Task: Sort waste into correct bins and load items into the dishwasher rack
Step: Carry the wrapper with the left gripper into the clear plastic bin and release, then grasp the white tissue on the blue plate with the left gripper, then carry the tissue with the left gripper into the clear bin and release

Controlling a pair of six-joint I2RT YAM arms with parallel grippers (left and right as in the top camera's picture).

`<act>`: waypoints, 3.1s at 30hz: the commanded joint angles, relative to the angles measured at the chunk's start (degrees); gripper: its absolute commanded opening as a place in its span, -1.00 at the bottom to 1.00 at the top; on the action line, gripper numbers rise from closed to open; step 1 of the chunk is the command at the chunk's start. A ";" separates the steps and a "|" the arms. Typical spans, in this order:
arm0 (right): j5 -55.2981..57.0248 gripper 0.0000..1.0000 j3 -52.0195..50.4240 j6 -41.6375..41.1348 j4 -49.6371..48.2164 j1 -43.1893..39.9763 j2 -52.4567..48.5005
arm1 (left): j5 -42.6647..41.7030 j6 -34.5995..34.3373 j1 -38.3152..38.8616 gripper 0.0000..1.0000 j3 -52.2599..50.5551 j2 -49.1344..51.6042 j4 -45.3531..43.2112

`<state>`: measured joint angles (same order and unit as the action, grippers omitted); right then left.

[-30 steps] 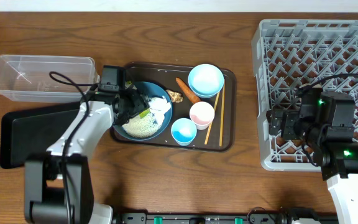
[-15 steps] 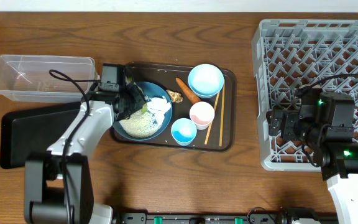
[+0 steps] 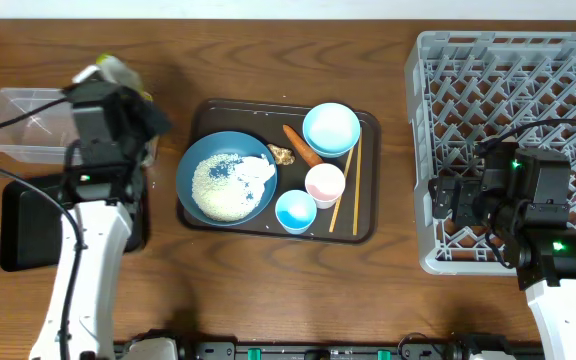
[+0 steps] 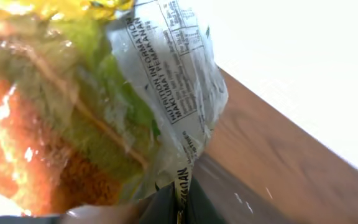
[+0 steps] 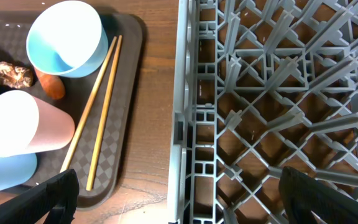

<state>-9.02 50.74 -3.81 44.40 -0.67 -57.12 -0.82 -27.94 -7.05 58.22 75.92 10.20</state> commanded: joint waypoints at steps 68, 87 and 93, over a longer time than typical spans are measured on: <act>-0.20 0.99 1.20 0.48 1.46 0.31 0.00 | -14.56 1.33 23.28 -0.04 -2.54 23.28 12.74; -0.17 0.98 1.20 0.48 1.70 0.31 0.00 | -13.51 1.36 23.74 -0.88 -1.77 23.82 13.20; -0.17 0.98 1.20 0.50 1.68 0.31 0.00 | -12.81 2.45 20.96 -0.87 0.31 18.64 16.39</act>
<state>-8.99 50.78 -3.81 45.93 -0.67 -57.17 -14.96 -26.70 15.38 56.38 98.59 25.91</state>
